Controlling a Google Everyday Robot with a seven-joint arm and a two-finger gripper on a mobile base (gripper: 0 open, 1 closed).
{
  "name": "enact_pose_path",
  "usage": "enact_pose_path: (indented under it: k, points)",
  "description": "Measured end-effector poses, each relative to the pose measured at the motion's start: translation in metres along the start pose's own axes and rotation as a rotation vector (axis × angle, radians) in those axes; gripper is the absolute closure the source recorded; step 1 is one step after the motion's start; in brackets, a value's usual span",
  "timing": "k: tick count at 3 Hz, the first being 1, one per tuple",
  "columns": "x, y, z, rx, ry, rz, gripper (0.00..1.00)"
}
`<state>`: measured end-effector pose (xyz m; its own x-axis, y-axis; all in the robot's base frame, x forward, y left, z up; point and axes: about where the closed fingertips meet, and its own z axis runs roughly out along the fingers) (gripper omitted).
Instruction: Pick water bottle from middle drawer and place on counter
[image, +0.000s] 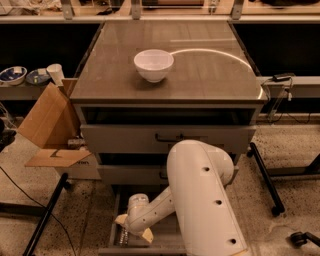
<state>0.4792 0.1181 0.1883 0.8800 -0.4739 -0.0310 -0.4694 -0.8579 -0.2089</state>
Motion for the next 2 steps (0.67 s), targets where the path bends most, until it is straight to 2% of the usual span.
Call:
enact_pose_path:
  k: [1, 2]
  points:
    - [0.001, 0.001, -0.001, -0.004, 0.003, 0.001, 0.0]
    - [0.017, -0.001, 0.019, -0.034, -0.017, -0.012, 0.0]
